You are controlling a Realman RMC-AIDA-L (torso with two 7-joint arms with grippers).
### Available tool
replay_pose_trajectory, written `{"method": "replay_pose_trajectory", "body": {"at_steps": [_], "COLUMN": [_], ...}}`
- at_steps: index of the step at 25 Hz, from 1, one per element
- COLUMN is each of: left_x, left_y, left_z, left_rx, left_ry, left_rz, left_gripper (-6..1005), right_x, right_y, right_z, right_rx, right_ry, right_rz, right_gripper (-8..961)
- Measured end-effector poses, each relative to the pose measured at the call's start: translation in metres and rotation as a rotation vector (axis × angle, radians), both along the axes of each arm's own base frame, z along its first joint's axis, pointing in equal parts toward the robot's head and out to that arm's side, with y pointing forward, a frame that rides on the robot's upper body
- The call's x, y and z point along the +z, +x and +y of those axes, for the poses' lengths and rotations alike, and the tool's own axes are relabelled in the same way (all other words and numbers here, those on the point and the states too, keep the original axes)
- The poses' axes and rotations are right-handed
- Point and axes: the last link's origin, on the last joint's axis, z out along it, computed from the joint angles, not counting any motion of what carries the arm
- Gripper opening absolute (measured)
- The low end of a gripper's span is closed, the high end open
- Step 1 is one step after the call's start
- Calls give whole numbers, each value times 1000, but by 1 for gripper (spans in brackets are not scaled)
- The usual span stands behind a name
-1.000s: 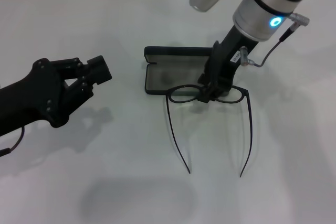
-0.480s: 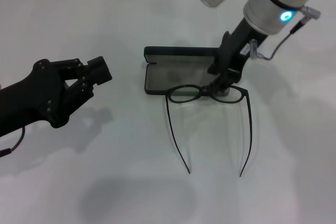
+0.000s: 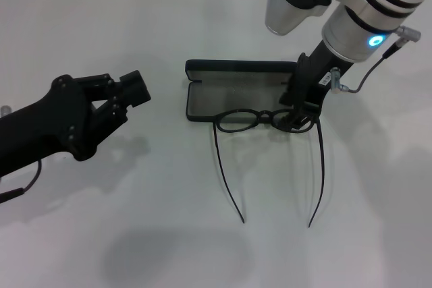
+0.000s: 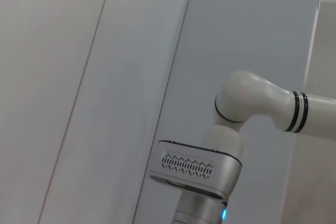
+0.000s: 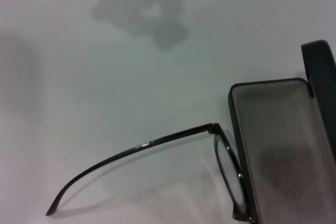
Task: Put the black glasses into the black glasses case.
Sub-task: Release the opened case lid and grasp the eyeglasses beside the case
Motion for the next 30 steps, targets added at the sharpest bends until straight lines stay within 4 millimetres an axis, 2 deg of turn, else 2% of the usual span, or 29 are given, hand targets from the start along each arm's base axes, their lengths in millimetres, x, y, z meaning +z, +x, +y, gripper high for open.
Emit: {"method": "replay_pose_trajectory", "body": {"at_steps": [15, 30], "left_x": [-4, -10], "left_y": [-1, 0], "left_z": [2, 3], "left_rx": [-7, -6], "left_ry": [8, -14], "left_rz": [0, 5], "left_gripper": [110, 107], "right_x": [-4, -10], "right_y": [-2, 10], "right_z": [4, 4], "right_rx": [22, -8], "right_ry": [29, 15], "right_rz": [66, 130], "right_gripper": [429, 425]}}
